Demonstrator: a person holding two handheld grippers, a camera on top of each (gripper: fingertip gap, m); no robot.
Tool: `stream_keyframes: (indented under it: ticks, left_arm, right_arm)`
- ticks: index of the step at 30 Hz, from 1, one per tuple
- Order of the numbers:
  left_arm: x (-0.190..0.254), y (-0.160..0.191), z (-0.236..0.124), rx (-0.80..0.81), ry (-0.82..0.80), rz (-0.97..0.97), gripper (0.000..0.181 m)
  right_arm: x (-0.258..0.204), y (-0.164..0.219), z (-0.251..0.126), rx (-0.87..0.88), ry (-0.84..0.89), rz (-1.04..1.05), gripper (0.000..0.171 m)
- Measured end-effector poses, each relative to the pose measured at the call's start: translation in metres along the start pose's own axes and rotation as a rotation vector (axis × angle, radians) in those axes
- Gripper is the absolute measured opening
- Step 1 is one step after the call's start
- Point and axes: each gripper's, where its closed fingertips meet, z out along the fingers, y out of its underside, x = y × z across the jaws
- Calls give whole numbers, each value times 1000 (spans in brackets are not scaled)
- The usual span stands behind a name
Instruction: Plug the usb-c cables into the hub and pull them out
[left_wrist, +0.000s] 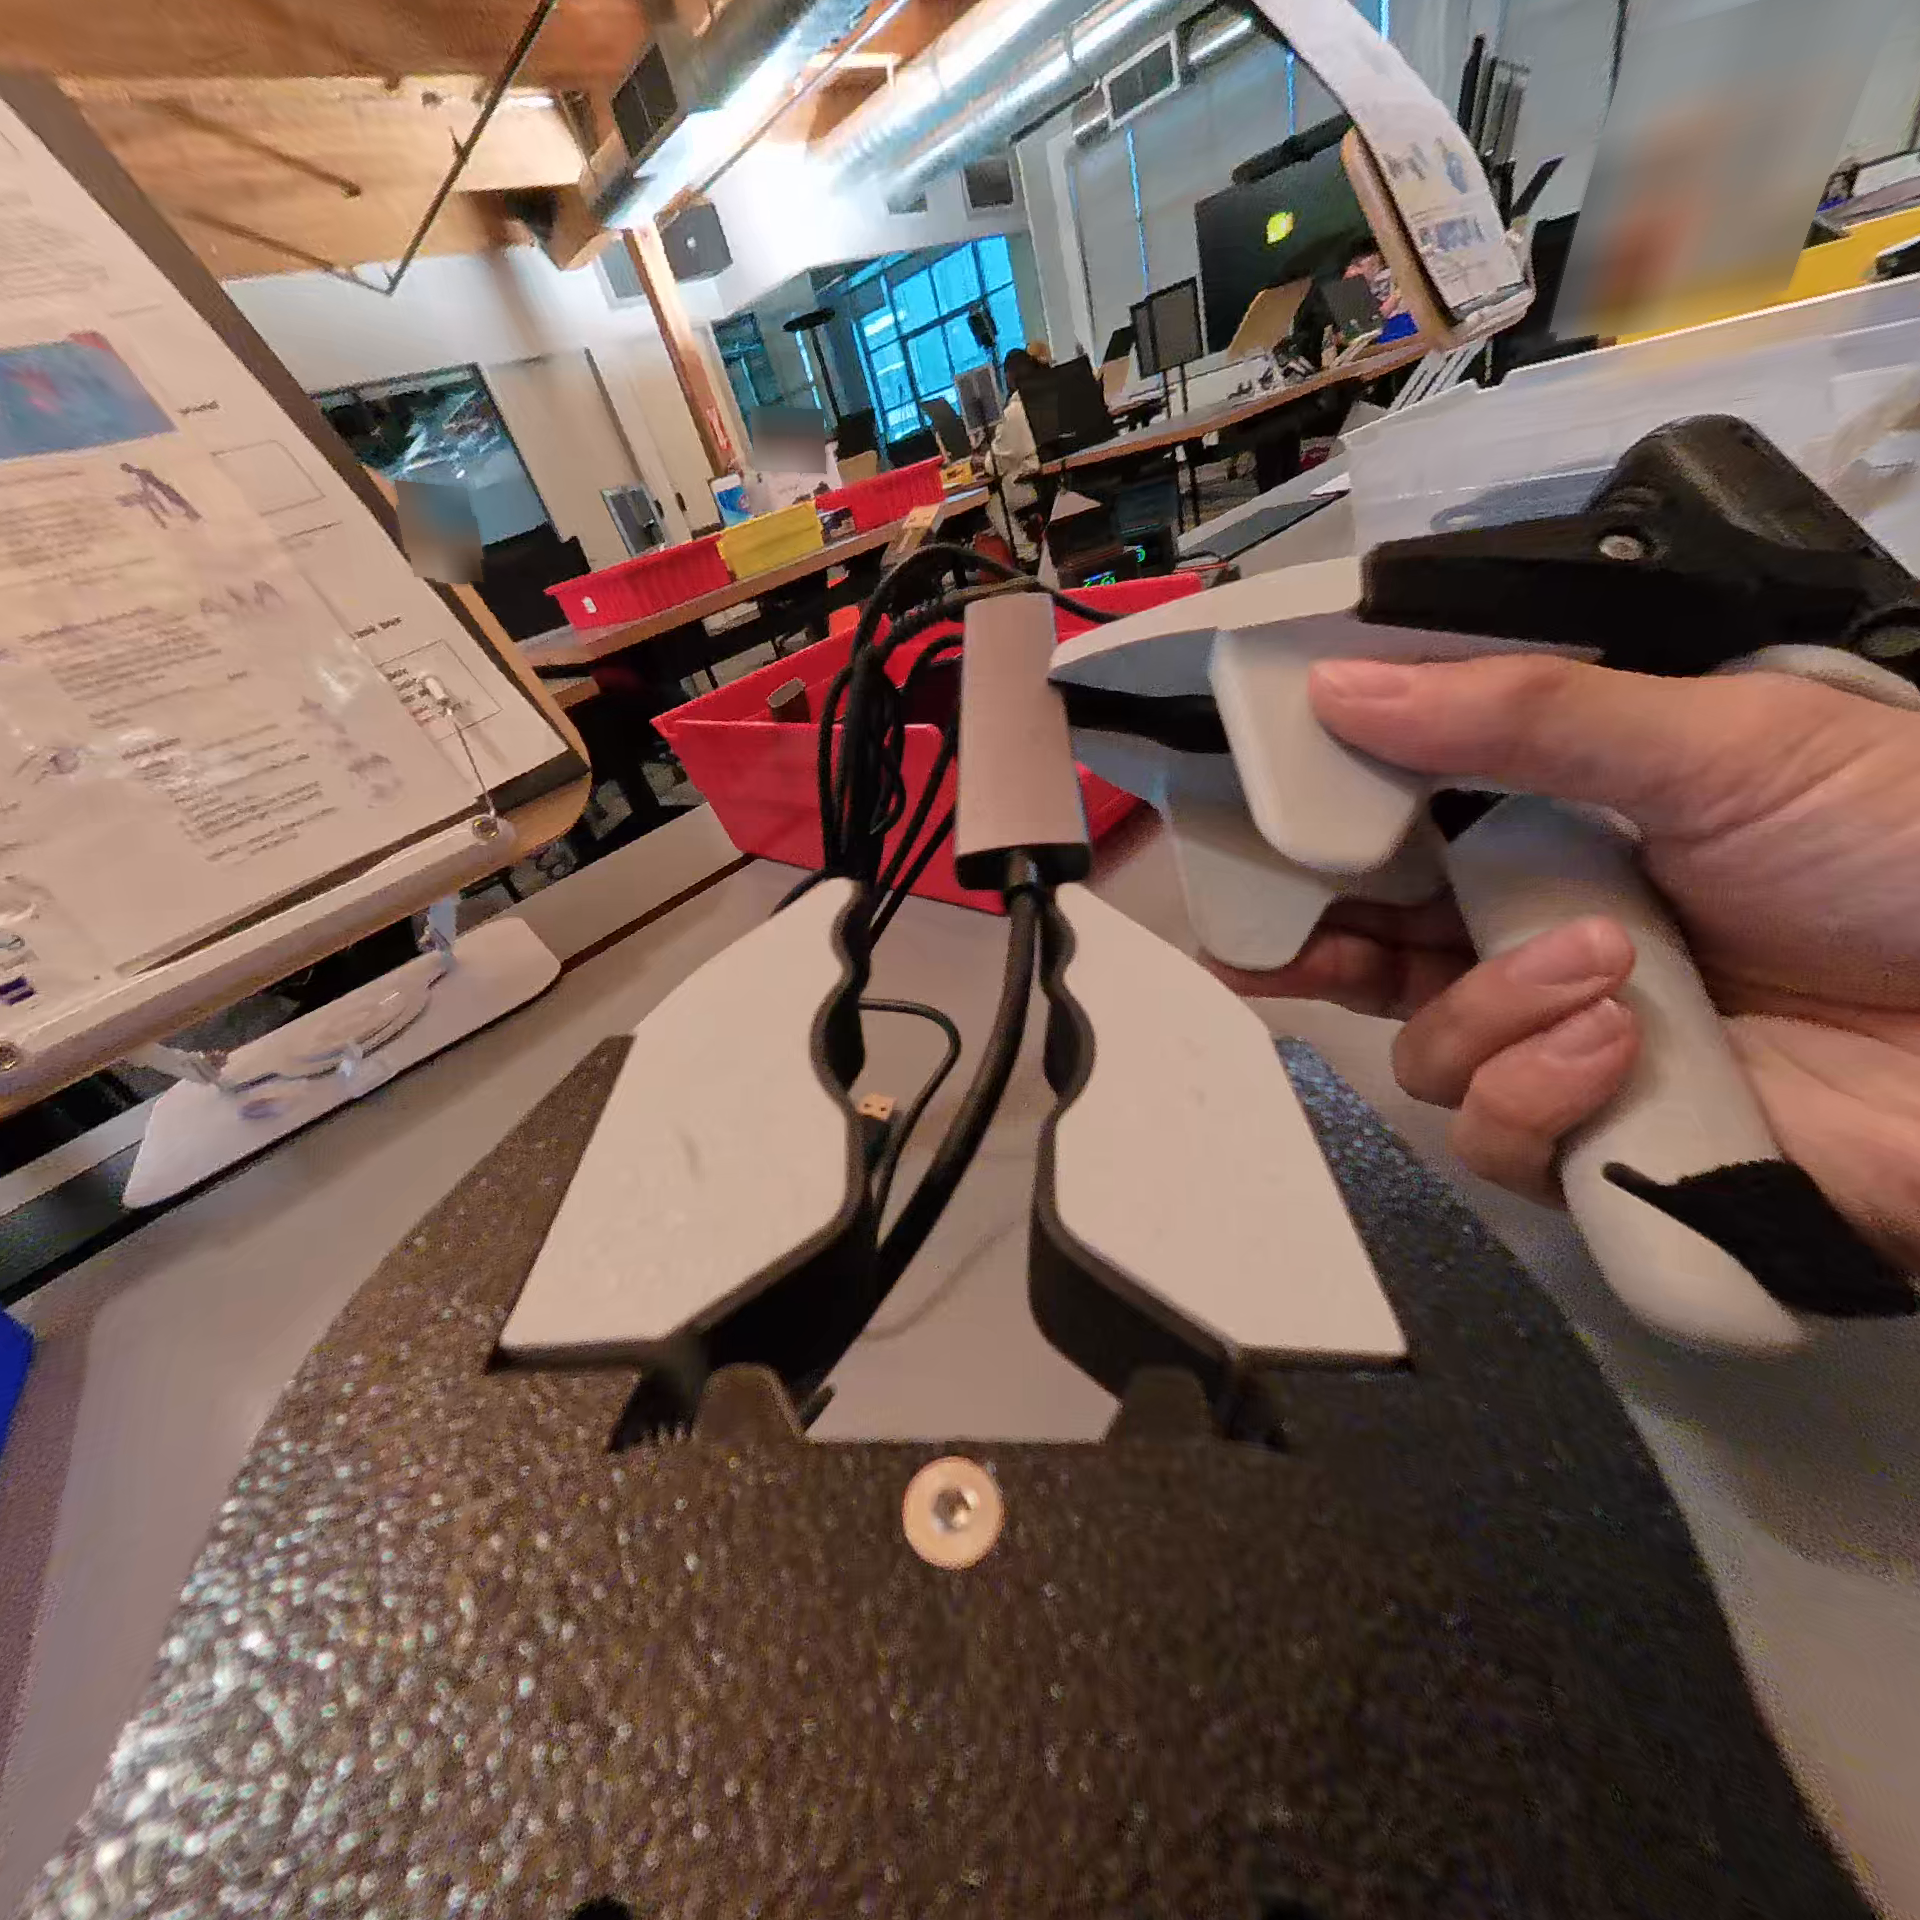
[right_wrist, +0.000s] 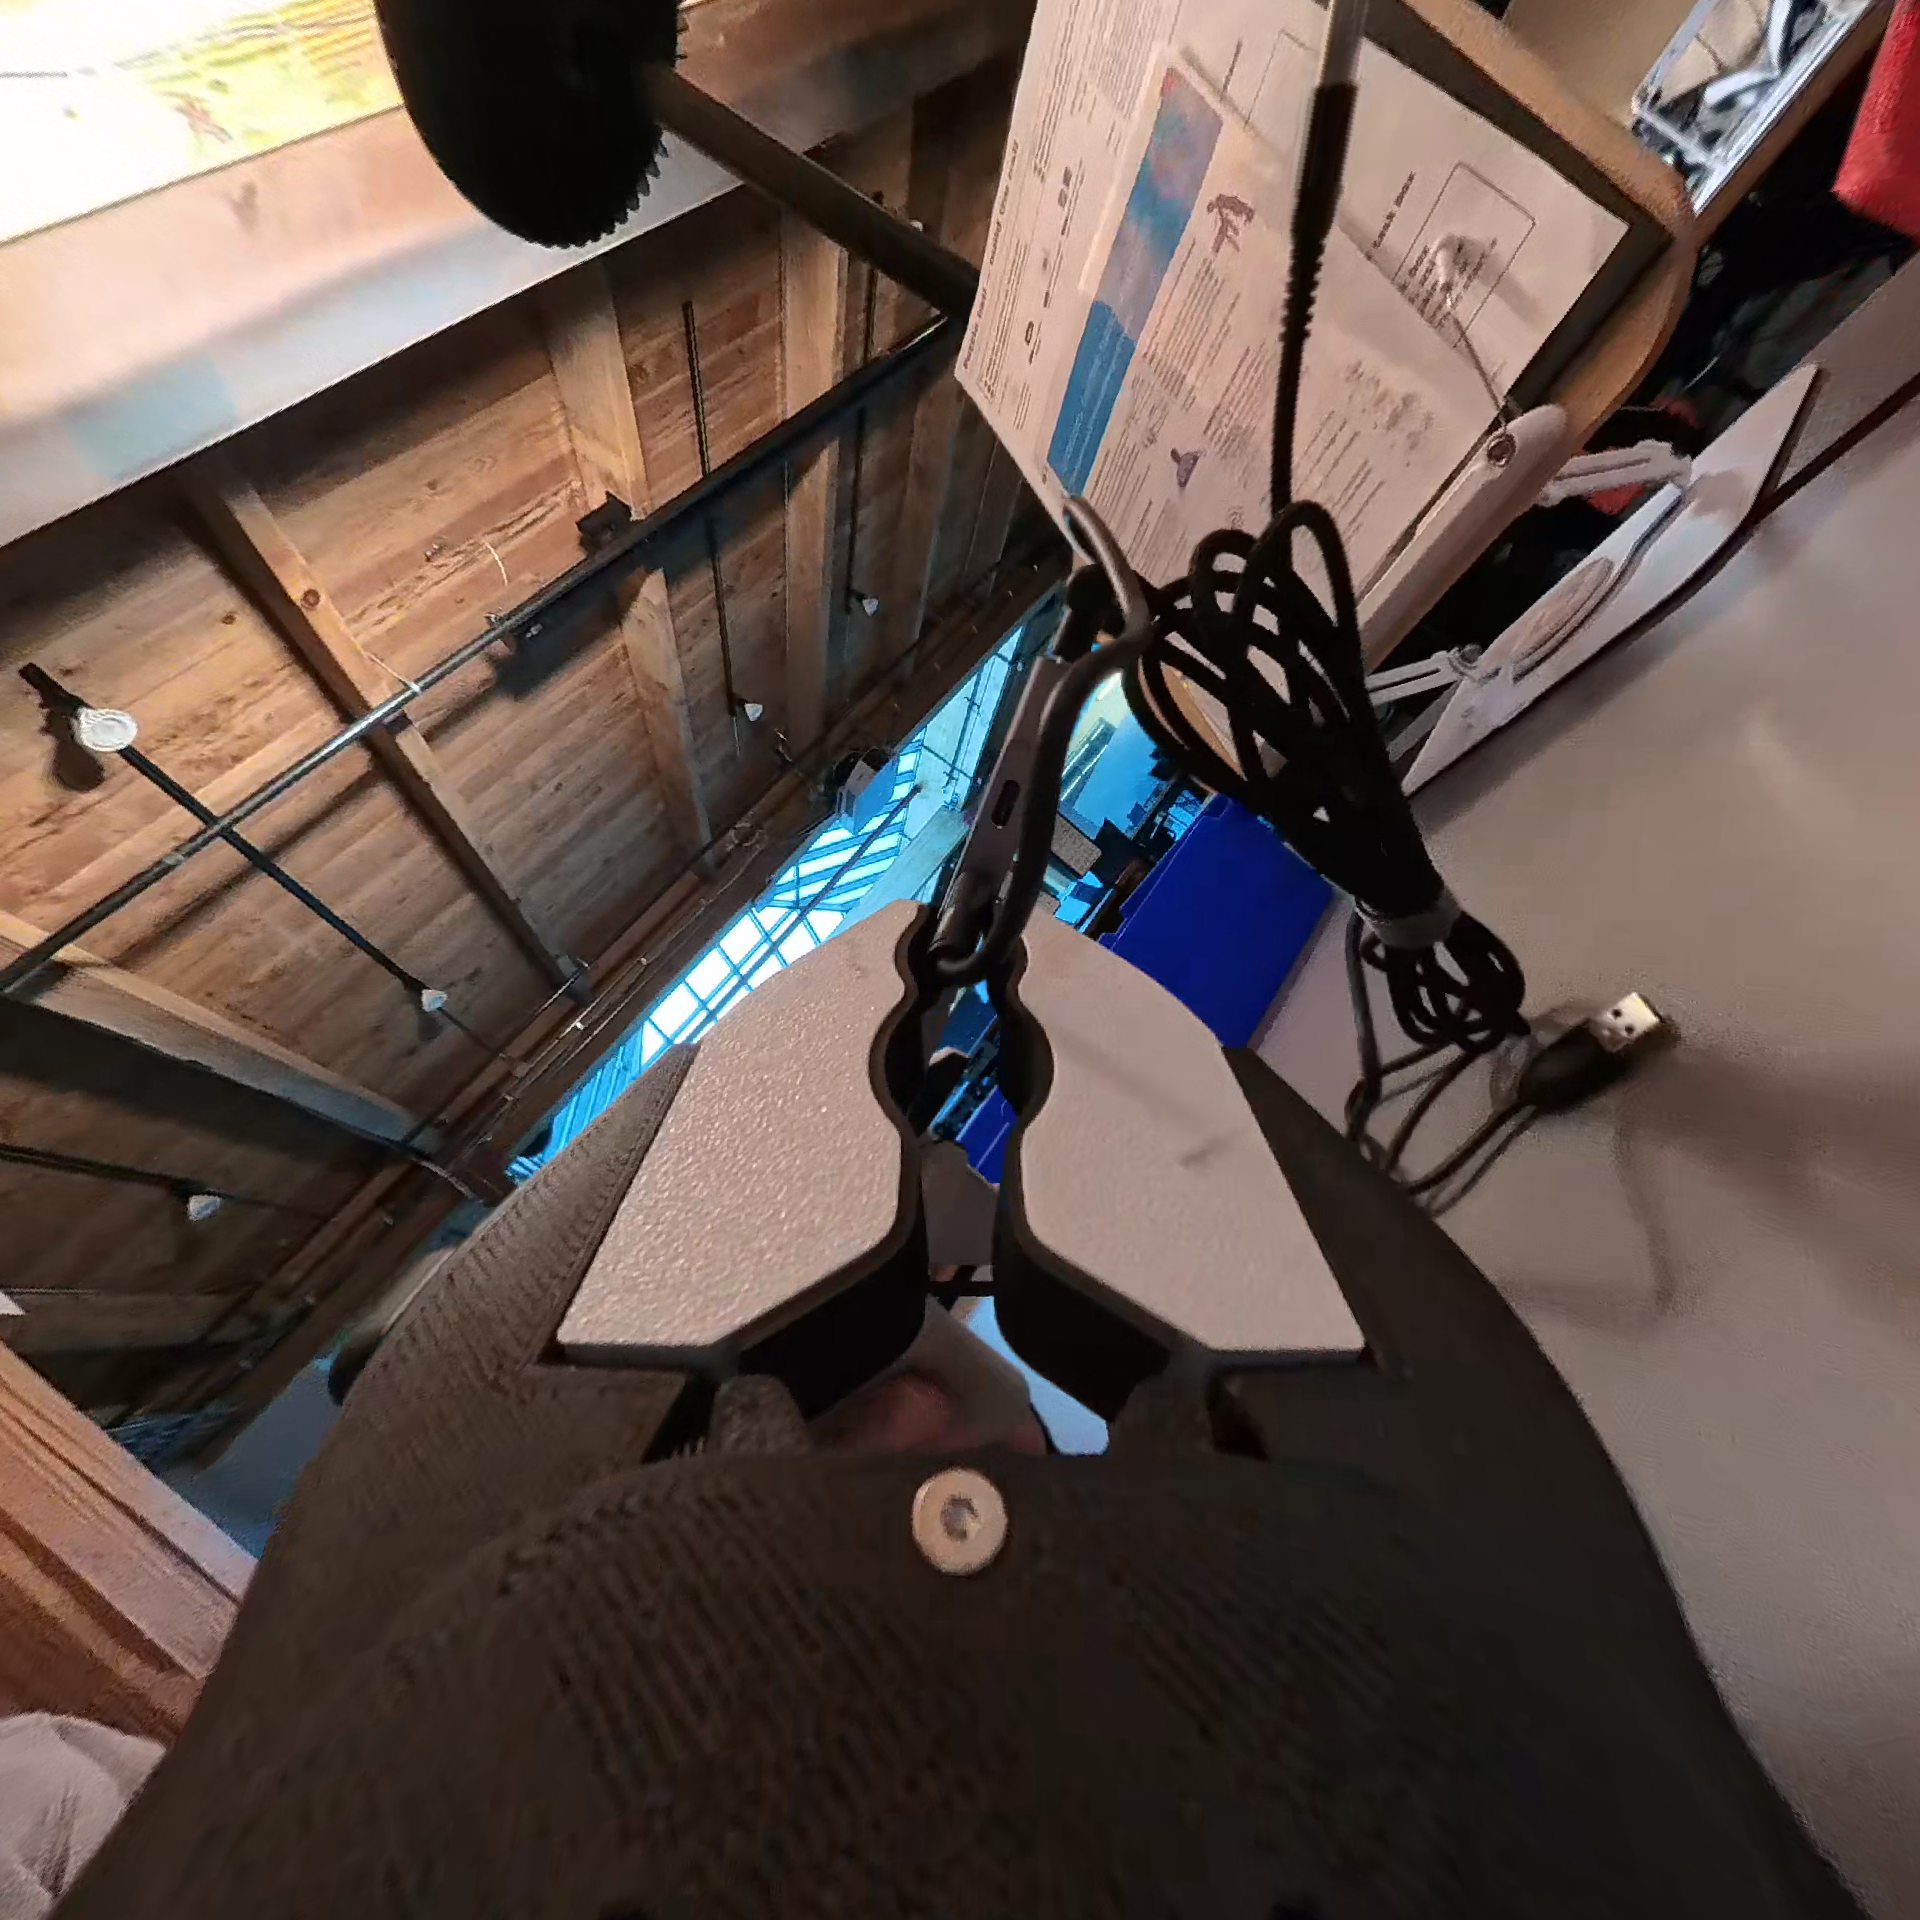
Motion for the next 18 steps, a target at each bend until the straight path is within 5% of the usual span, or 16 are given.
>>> stream_keyframes:
  ticks: [3, 10, 12, 18]
  left_arm:
    - [6, 0, -2, 1, 21, 26, 13]
    - [5, 13, -3, -55, 26, 58, 26]
    - [7, 7, -6, -17, 37, 41, 4]
    - [8, -5, -14, 47, 28, 77, 0]
  right_arm:
    - [0, 3, 0, 7, 2, 35, 9]
    - [-4, 9, -4, 29, 4, 104, 8]
    - [-7, 13, -5, 29, 3, 96, 8]
    - [-15, 18, -9, 23, -37, 75, 9]
